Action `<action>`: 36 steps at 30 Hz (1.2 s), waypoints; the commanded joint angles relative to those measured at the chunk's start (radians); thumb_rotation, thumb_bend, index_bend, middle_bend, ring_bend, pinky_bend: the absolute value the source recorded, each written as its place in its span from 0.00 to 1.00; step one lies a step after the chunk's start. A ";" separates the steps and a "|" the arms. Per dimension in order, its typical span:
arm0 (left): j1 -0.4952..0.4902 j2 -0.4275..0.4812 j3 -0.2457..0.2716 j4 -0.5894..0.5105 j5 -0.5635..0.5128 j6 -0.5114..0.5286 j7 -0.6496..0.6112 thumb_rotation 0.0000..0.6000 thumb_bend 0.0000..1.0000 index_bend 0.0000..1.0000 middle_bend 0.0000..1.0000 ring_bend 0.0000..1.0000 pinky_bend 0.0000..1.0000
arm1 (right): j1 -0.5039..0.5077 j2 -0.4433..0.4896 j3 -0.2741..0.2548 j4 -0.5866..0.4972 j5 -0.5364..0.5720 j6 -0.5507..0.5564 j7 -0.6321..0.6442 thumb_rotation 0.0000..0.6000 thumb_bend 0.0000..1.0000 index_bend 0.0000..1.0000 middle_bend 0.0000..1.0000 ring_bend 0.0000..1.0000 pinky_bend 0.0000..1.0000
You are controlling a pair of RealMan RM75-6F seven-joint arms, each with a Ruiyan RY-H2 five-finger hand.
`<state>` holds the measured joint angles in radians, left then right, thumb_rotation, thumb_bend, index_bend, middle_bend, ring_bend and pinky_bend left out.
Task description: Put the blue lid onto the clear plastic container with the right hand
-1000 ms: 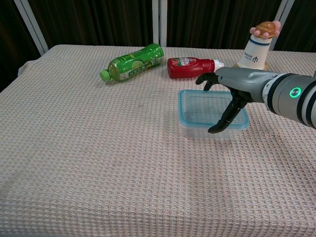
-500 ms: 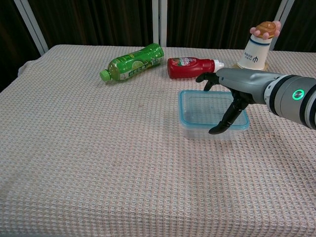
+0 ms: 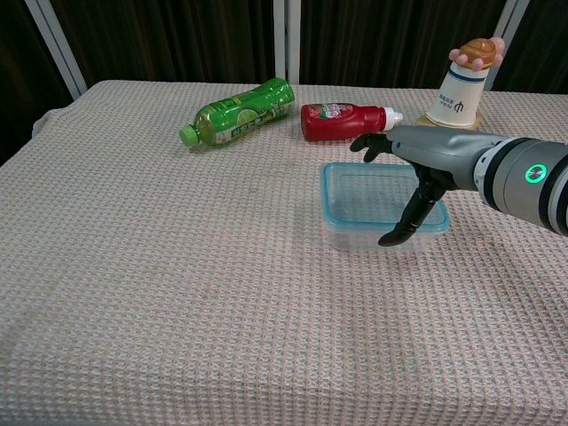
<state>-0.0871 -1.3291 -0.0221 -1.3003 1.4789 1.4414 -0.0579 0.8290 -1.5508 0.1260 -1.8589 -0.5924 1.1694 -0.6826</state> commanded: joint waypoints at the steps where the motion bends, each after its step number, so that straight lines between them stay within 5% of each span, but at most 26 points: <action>1: 0.000 0.000 0.000 0.000 0.000 0.000 0.000 1.00 0.00 0.16 0.10 0.00 0.03 | -0.002 0.003 -0.003 -0.004 -0.008 0.002 0.000 1.00 0.00 0.00 0.07 0.00 0.00; 7: 0.002 0.005 0.001 -0.005 0.001 0.002 0.002 1.00 0.00 0.16 0.10 0.00 0.03 | -0.015 0.053 -0.025 -0.064 -0.047 0.019 -0.015 1.00 0.00 0.00 0.06 0.00 0.00; 11: 0.004 0.009 0.003 -0.010 0.001 0.003 0.006 1.00 0.00 0.16 0.10 0.00 0.03 | -0.022 0.113 -0.020 -0.116 -0.082 0.018 -0.001 1.00 0.02 0.00 0.18 0.00 0.00; 16: 0.001 0.008 0.004 -0.017 0.009 0.006 0.013 1.00 0.00 0.16 0.10 0.00 0.03 | 0.006 0.093 0.004 -0.087 -0.083 0.000 -0.016 1.00 0.12 0.17 0.29 0.00 0.00; 25: 0.001 0.010 0.006 -0.016 0.009 0.003 0.009 1.00 0.00 0.16 0.10 0.00 0.03 | 0.070 -0.006 0.034 -0.025 0.006 -0.011 -0.078 1.00 0.12 0.17 0.28 0.00 0.00; 36: 0.001 0.006 0.007 -0.005 0.010 0.001 -0.002 1.00 0.00 0.16 0.10 0.00 0.03 | 0.062 0.004 0.019 -0.044 0.000 0.051 -0.106 1.00 0.12 0.23 0.28 0.00 0.00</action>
<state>-0.0854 -1.3235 -0.0150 -1.3047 1.4884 1.4422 -0.0604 0.8926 -1.5494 0.1478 -1.9000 -0.5907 1.2182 -0.7855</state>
